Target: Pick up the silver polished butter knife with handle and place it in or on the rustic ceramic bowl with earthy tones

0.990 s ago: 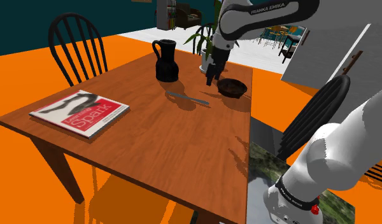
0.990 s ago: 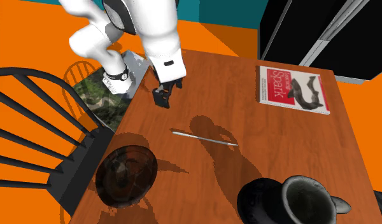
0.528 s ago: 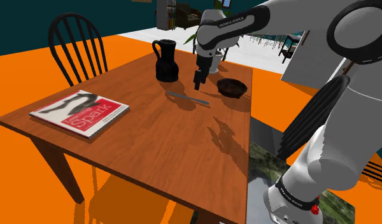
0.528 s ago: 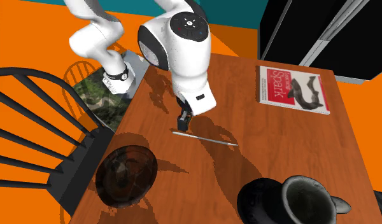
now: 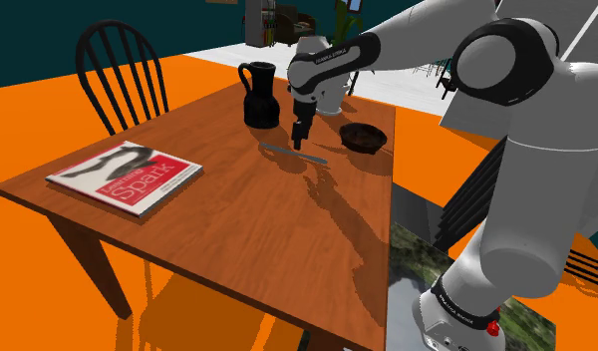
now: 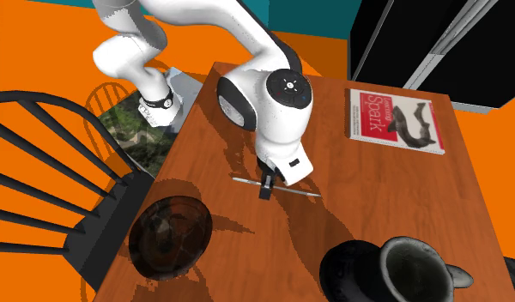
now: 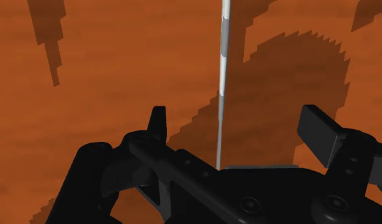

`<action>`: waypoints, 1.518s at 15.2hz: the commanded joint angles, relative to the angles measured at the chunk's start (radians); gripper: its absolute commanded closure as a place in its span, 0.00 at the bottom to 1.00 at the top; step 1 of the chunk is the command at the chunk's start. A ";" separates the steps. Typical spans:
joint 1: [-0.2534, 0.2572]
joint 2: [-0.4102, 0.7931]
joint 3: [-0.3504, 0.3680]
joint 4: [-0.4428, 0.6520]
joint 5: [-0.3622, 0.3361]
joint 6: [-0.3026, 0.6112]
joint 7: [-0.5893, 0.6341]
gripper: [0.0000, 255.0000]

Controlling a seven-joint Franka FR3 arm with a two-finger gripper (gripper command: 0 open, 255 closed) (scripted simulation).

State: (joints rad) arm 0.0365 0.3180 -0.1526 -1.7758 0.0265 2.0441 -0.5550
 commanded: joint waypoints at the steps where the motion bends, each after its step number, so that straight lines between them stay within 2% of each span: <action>1: -0.001 0.011 0.001 -0.013 0.002 0.024 -0.003 0.00; 4: -0.002 0.029 0.002 -0.038 0.005 0.066 -0.005 0.00; 12: -0.002 0.029 0.002 -0.038 0.005 0.066 -0.005 0.00; 13: -0.002 0.029 0.002 -0.038 0.005 0.066 -0.005 1.00; 23: -0.002 0.023 0.001 -0.032 0.004 0.055 -0.004 1.00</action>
State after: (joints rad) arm 0.0343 0.3451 -0.1511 -1.8091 0.0309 2.1041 -0.5597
